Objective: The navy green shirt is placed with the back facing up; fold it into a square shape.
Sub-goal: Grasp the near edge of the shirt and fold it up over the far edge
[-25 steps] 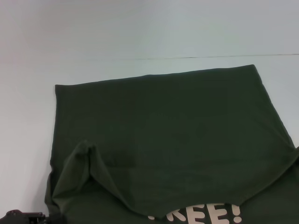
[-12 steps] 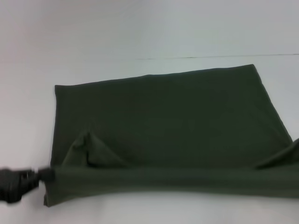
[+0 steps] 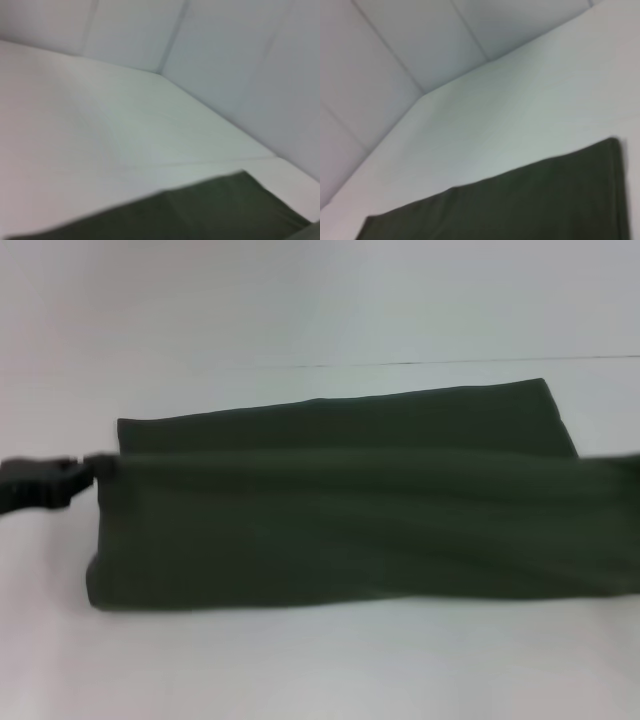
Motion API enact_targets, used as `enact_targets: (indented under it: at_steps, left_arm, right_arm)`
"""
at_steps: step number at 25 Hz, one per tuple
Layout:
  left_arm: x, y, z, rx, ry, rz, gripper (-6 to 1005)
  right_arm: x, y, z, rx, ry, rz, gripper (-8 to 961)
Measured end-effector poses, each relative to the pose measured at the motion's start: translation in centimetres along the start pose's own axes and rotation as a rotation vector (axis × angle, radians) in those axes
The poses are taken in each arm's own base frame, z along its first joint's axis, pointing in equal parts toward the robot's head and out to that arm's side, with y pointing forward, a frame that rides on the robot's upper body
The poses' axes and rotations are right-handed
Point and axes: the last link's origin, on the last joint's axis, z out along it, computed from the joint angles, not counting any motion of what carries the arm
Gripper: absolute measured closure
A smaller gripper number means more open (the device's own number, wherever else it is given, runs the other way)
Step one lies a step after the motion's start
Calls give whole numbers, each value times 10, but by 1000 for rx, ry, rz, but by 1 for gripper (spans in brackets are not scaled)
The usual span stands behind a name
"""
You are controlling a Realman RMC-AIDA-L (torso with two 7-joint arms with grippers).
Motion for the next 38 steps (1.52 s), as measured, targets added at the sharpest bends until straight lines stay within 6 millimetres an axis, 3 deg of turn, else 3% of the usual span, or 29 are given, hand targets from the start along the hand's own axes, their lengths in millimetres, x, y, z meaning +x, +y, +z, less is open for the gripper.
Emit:
enact_targets:
  at_steps: [9,17,25,38]
  left_arm:
    - [28,-27,43,202,-5,54,993]
    - [41,-35,63,302,-31,117,994]
    - [46,-39,65,337,-26,127,994]
    - [45,-35,82,354,-55,153,994]
  right_arm:
    - [-36,4,68,95,-32,-90,876]
    - [-65,15,109,162,-68,-177,873]
    - [-78,24,131,200,-70,-221,870]
    - [-65,24,147,256,-69,-234,864]
